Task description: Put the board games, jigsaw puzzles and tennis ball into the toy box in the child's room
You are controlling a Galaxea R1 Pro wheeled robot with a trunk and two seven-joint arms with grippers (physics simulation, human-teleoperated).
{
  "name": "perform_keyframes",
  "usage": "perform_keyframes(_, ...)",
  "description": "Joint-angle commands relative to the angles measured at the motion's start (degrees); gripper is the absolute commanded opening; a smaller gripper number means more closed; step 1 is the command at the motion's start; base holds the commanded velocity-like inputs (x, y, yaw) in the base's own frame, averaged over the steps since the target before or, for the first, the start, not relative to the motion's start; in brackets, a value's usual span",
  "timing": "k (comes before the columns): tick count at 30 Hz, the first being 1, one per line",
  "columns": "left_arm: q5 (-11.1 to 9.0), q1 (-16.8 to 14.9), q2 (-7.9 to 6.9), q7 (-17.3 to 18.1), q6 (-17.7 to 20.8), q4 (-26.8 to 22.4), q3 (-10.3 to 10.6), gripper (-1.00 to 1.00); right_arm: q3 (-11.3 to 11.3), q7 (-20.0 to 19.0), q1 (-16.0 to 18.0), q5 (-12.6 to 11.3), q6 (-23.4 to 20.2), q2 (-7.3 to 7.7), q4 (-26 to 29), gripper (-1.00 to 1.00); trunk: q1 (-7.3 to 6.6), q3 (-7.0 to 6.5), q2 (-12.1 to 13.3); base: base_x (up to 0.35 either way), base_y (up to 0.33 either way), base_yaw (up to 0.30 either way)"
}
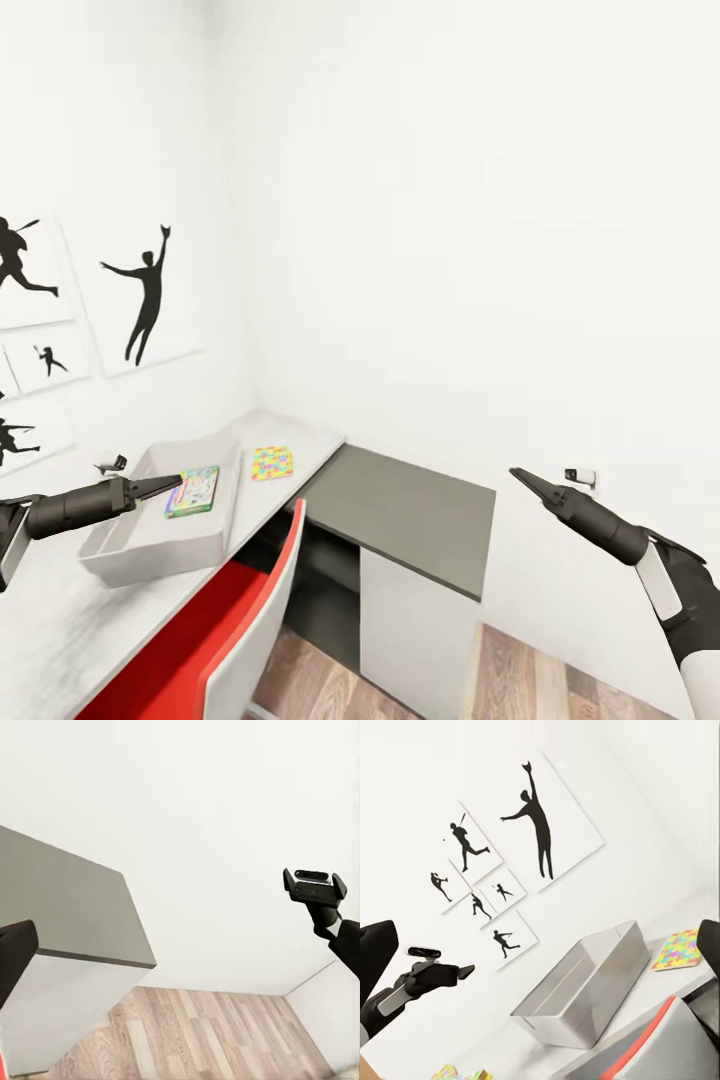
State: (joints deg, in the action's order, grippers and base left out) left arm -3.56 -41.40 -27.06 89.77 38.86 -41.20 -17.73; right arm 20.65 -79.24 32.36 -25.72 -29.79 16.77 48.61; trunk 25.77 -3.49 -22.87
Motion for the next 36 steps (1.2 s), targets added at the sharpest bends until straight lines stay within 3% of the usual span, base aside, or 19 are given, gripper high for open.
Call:
perform_keyframes(1,0.05,0.0,-0.01,0.23,0.61,-0.02,-0.02,1.0,0.02,-0.13,0.04,-0.19,-0.59,0.0,-0.06,1.0,0.02,0.03,-0.04,-0.056,-0.167,-0.257)
perform_keyframes(36,0.05,0.0,-0.01,0.23,0.61,-0.02,-0.02,1.0,0.16,-0.2,0.07,-0.29,-0.65,0.1,-1.38,1.0,0.02,-0.22,-0.04,-0.005,-0.019,-0.279)
